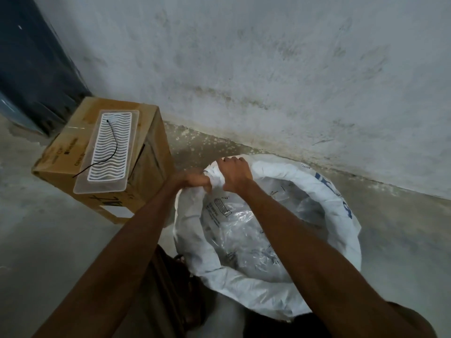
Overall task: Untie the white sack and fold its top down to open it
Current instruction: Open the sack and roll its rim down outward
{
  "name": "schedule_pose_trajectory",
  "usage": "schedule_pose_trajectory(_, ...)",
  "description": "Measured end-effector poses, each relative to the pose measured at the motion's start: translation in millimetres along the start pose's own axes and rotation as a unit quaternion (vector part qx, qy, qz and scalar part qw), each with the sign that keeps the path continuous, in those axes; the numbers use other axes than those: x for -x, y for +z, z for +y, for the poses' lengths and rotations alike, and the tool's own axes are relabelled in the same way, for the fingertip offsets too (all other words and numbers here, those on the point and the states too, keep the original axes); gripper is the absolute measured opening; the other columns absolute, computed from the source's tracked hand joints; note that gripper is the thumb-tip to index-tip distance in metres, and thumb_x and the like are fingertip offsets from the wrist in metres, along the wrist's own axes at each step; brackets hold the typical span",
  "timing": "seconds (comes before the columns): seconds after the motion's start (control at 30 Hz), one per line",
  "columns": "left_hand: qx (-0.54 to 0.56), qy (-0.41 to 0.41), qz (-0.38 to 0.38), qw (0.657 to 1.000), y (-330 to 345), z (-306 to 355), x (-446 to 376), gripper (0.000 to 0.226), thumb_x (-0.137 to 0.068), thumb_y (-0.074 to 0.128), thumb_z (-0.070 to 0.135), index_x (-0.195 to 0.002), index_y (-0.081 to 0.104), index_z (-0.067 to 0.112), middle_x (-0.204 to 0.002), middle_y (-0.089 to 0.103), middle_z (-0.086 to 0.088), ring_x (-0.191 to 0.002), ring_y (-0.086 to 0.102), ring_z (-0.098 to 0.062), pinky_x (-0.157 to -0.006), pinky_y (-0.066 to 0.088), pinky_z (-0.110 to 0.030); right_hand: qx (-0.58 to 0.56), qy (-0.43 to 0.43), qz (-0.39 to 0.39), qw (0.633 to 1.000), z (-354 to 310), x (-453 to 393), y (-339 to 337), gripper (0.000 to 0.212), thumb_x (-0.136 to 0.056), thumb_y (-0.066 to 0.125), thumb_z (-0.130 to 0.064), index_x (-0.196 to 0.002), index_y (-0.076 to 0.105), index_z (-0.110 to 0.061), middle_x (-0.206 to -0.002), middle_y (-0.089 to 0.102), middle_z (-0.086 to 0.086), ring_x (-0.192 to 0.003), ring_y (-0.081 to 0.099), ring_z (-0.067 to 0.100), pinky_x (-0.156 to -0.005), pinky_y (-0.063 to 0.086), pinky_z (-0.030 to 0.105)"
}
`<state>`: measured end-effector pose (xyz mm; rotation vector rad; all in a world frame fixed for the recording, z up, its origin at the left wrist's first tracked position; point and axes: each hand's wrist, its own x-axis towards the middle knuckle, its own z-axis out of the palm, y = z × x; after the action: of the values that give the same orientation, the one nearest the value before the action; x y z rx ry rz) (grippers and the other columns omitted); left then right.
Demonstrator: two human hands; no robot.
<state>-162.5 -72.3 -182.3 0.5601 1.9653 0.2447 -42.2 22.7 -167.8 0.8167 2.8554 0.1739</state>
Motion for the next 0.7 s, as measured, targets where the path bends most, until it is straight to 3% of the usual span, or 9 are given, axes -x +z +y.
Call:
schedule_pose_trajectory(0.07,0.001,-0.031,0.085,0.996,1,24,-4,0.073,-0.052,0.09,0.039,-0.121,0.071,0.023,-0.107,0.072,0.007,-0.094,0.067,-0.003,-0.082,0.052,-0.018,-0.068,0.005,-0.028,0.997,4,-10,-12,0.056,-0.076,0.078,-0.032,-0.125,0.059,-0.016,-0.12,0.068,0.007,-0.11,0.066,0.027,-0.089,0.051,0.036)
schedule_pose_trajectory(0.1,-0.082,-0.016,0.14,0.987,5,23,0,0.085,-0.052,0.092,0.044,-0.13,0.063,0.027,-0.122,0.067,0.008,-0.107,0.065,-0.008,-0.09,0.052,-0.026,-0.1,0.001,-0.062,0.993,6,-16,-17,0.052,-0.076,0.078,-0.025,-0.123,0.061,-0.013,-0.119,0.068,0.008,-0.11,0.066,0.028,-0.087,0.051,0.035)
schedule_pose_trajectory(0.17,-0.282,0.147,0.306,0.897,22,32,4,0.099,-0.063,0.087,0.043,-0.145,0.039,0.017,-0.137,0.052,-0.006,-0.12,0.057,-0.028,-0.094,0.051,-0.044,-0.134,-0.008,-0.158,0.978,12,-29,-28,0.047,-0.067,0.082,-0.008,-0.113,0.068,-0.007,-0.108,0.069,0.008,-0.102,0.066,0.026,-0.077,0.05,0.031)
schedule_pose_trajectory(0.2,-0.293,0.219,0.281,0.887,28,29,9,0.1,-0.066,0.084,0.039,-0.147,0.031,0.014,-0.138,0.048,-0.011,-0.121,0.054,-0.032,-0.094,0.05,-0.048,-0.136,-0.011,-0.208,0.969,15,-35,-31,0.042,-0.061,0.084,-0.003,-0.102,0.072,-0.005,-0.096,0.068,0.006,-0.095,0.066,0.024,-0.069,0.05,0.027)
schedule_pose_trajectory(0.3,-0.235,0.209,0.31,0.897,27,25,-2,0.08,-0.071,0.078,0.034,-0.138,0.04,0.012,-0.129,0.054,-0.013,-0.116,0.057,-0.034,-0.091,0.052,-0.046,-0.19,-0.009,-0.22,0.957,27,-43,-25,0.024,-0.049,0.08,-0.008,-0.069,0.066,-0.008,-0.069,0.063,0.004,-0.071,0.064,0.026,-0.052,0.041,0.023)
schedule_pose_trajectory(0.4,-0.167,0.188,0.257,0.933,10,36,-12,0.028,-0.076,0.066,0.033,-0.1,0.061,0.018,-0.101,0.068,-0.008,-0.093,0.066,-0.03,-0.082,0.055,-0.041,-0.113,-0.013,-0.086,0.99,43,-29,-4,0.059,-0.057,0.08,-0.04,-0.109,0.062,-0.018,-0.115,0.068,0.004,-0.107,0.065,0.026,-0.09,0.048,0.039)
schedule_pose_trajectory(0.5,-0.141,0.164,0.187,0.958,-8,46,-27,0.015,-0.079,0.057,0.03,-0.082,0.06,0.016,-0.093,0.071,-0.012,-0.086,0.069,-0.031,-0.079,0.059,-0.041,0.031,0.033,-0.067,0.997,61,-11,22,0.101,-0.06,0.077,-0.061,-0.146,0.038,-0.026,-0.148,0.048,0.004,-0.135,0.046,0.031,-0.109,0.027,0.063)
schedule_pose_trajectory(0.63,-0.251,0.13,0.079,0.956,-8,70,-22,0.017,-0.084,0.069,0.027,-0.092,0.068,0.013,-0.107,0.072,-0.012,-0.101,0.069,-0.031,-0.088,0.057,-0.039,-0.007,0.073,-0.078,0.994,79,-8,36,0.074,-0.076,0.073,-0.053,-0.139,0.046,-0.023,-0.135,0.059,0.004,-0.119,0.059,0.027,-0.102,0.046,0.048)
schedule_pose_trajectory(0.7,-0.301,0.154,0.063,0.939,-4,86,-18,0.046,-0.077,0.079,0.035,-0.116,0.066,0.013,-0.119,0.067,-0.007,-0.108,0.065,-0.028,-0.09,0.053,-0.034,-0.075,0.088,-0.066,0.991,81,-11,30,0.058,-0.082,0.068,-0.044,-0.133,0.054,-0.019,-0.129,0.063,0.007,-0.115,0.063,0.029,-0.096,0.049,0.042)
